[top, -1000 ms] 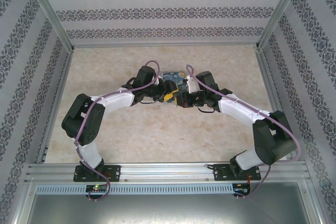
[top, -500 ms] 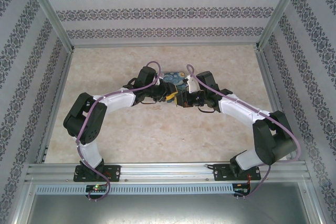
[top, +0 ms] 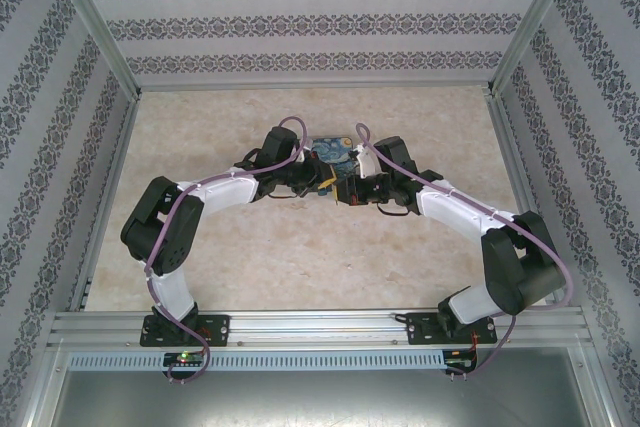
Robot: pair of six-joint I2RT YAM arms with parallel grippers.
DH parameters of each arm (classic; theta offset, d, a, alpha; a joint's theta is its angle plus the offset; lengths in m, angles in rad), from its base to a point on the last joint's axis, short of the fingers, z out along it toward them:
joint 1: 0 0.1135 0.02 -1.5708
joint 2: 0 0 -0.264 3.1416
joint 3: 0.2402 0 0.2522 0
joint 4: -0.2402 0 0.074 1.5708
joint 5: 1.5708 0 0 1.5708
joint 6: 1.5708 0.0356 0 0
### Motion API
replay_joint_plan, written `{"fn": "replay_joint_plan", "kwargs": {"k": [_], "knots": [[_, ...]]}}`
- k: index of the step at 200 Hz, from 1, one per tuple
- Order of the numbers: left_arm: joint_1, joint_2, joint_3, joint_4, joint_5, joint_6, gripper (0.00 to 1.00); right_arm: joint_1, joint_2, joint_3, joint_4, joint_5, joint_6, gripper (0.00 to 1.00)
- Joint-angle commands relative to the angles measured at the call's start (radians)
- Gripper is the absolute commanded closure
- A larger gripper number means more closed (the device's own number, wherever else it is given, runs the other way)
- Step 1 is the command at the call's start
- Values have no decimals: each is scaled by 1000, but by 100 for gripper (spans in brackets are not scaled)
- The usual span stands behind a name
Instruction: Unlock a padlock with a key
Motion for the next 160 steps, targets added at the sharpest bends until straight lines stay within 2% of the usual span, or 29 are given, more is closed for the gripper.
{"fn": "replay_joint_plan", "kwargs": {"k": [1,24,56,117,160], "knots": [[-11,8,27,21,-9,36,100,-27,-43,-10,25,1,23,73],[-6,-15,22,36,-31,98,100,-91,-102,-47,69,-9,83,53],[10,-48,0,132,-42,171,100,-175,-178,-114,182,-36,205,46],[24,-63,-44,439,-56,186,100,-195,-172,-234,621,-30,538,46],[23,-53,-86,661,-93,85,100,-174,-127,-273,860,-17,657,52]]}}
